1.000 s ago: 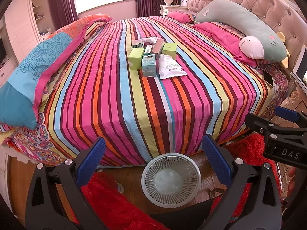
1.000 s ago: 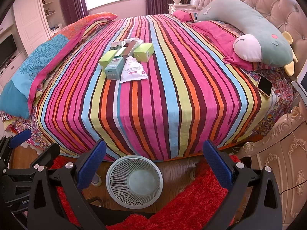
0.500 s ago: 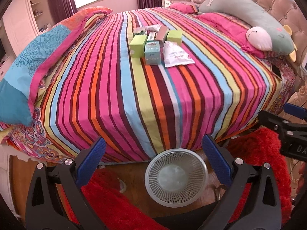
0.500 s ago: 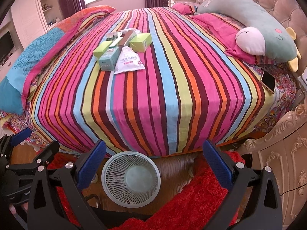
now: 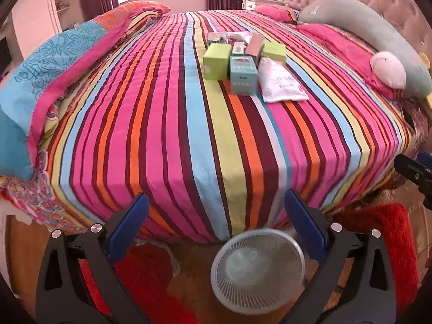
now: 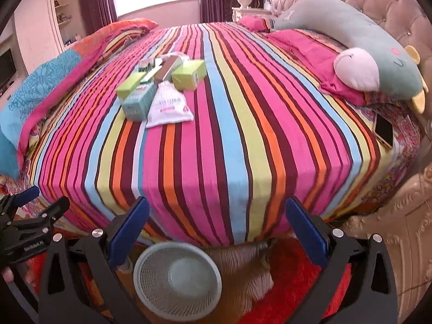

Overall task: Collect trash
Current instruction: 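Grasp the lime-green box with the left tool while the right tool grasps the white packet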

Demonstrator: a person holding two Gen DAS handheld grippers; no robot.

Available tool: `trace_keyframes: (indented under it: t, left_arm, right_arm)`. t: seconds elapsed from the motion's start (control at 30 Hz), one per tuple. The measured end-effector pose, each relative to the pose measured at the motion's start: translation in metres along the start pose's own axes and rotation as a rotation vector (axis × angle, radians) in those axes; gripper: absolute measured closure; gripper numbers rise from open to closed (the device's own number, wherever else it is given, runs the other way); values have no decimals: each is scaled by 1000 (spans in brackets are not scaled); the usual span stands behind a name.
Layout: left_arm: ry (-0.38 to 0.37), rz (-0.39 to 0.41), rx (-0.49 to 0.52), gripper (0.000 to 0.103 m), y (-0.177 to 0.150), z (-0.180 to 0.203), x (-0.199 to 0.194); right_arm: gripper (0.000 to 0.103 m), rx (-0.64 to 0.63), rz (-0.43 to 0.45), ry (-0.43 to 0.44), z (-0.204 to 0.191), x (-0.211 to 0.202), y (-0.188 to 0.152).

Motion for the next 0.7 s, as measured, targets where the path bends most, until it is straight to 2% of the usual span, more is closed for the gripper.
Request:
trace_keyframes:
  t: [0.2,0.4,0.57,0.7]
  left_arm:
    - [-3,34,-50,6,26,-21,31]
    - [-34,79,-42,6,61,-32,62]
    - [-47,95,-27,6,97,-37,96]
    - [-86,90,-57,6,126,-42,130]
  right_arm:
    - [6,-41,44,15,-9,28,19]
    - [6,-53,44,106,-23,64,37]
    - [6,-59,19,133,-36,105,51]
    - [6,-80,-7,164,-47,131,60]
Point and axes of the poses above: each gripper's, at about its wrist camera, not at the fingertips, and x roughly the way its jaws point, z to its right, y to its top, the point moved 3 cm from there along x, roughly the way its jaws point, and after that the axes turned 12 degrees about z, right-handed, at the moved point
